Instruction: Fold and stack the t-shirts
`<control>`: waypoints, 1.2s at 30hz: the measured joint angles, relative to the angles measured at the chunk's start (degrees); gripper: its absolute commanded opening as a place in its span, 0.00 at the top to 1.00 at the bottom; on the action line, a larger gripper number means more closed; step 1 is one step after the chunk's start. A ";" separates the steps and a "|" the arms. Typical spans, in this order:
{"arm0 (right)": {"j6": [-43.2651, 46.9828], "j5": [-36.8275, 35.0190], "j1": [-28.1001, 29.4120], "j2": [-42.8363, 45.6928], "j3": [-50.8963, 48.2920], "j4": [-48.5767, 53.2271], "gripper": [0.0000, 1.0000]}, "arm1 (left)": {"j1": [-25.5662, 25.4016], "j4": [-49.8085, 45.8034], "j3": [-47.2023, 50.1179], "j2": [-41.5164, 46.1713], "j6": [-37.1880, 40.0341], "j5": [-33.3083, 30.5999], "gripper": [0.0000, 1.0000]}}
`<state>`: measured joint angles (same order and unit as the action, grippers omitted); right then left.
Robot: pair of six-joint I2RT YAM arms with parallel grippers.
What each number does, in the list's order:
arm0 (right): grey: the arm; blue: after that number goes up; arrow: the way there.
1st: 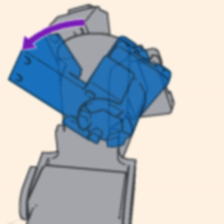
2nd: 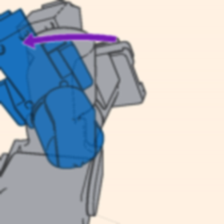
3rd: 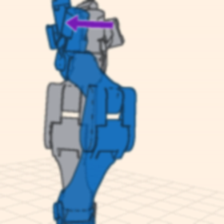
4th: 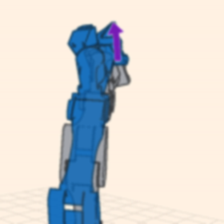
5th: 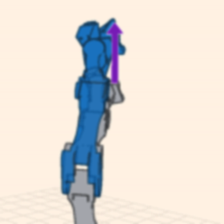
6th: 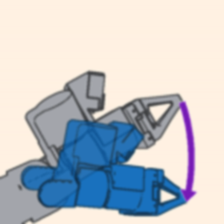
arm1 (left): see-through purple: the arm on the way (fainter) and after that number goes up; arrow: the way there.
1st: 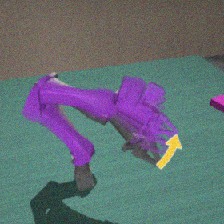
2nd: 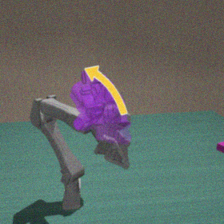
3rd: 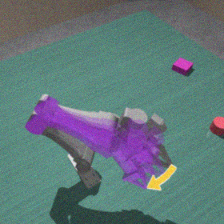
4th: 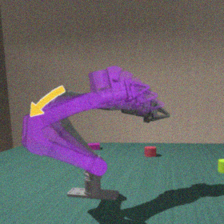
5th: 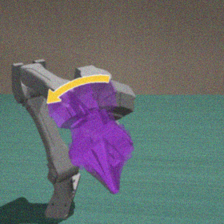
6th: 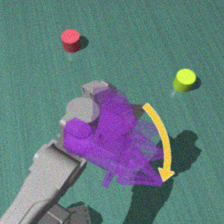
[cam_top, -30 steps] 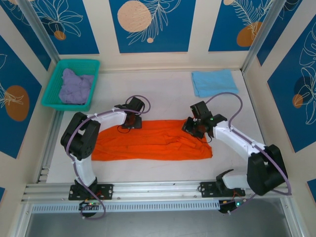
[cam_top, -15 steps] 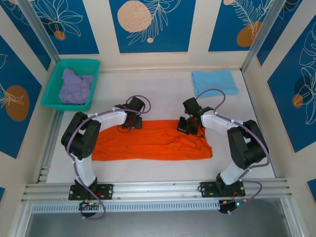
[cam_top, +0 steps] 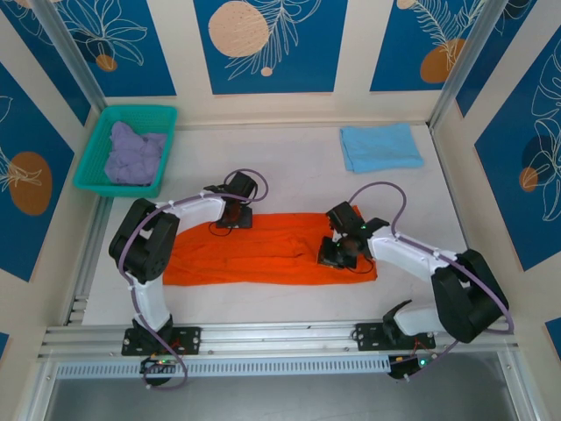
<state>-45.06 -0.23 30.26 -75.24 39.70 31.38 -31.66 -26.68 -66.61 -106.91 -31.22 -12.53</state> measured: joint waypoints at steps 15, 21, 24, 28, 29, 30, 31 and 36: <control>-2.36 -6.73 -10.71 -16.63 13.51 1.46 0.63 | -0.28 -0.74 7.74 18.51 -4.92 -2.60 0.35; -4.85 -11.28 -8.20 -28.63 25.03 5.01 0.63 | -0.70 -2.43 19.26 27.04 -7.72 -3.80 0.35; -6.45 -13.79 -6.56 -34.69 33.09 7.37 0.62 | -1.05 -4.92 24.17 32.28 -7.93 -4.07 0.35; -7.91 -16.52 -4.79 -44.87 47.93 10.82 0.62 | -2.38 -6.95 27.45 38.64 -8.59 -4.04 0.35; -8.13 -17.00 -4.57 -47.36 52.00 12.04 0.61 | -2.75 -7.26 28.11 39.82 -8.79 -4.02 0.35; -8.35 -17.42 -4.33 -50.40 56.81 12.79 0.61 | -3.10 -7.78 28.85 41.24 -8.94 -4.02 0.35; -8.52 -17.77 -4.31 -52.83 60.72 13.09 0.61 | -3.41 -8.44 29.49 42.38 -8.98 -4.00 0.35; -8.76 -16.90 -4.09 -67.93 86.36 17.22 0.61 | -4.42 -8.94 31.26 43.69 -8.72 -0.83 0.37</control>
<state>-53.82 -17.12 26.17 -143.17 126.06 48.60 -36.07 -35.62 -35.35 -63.22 -39.94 -13.37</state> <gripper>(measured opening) 0.390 0.638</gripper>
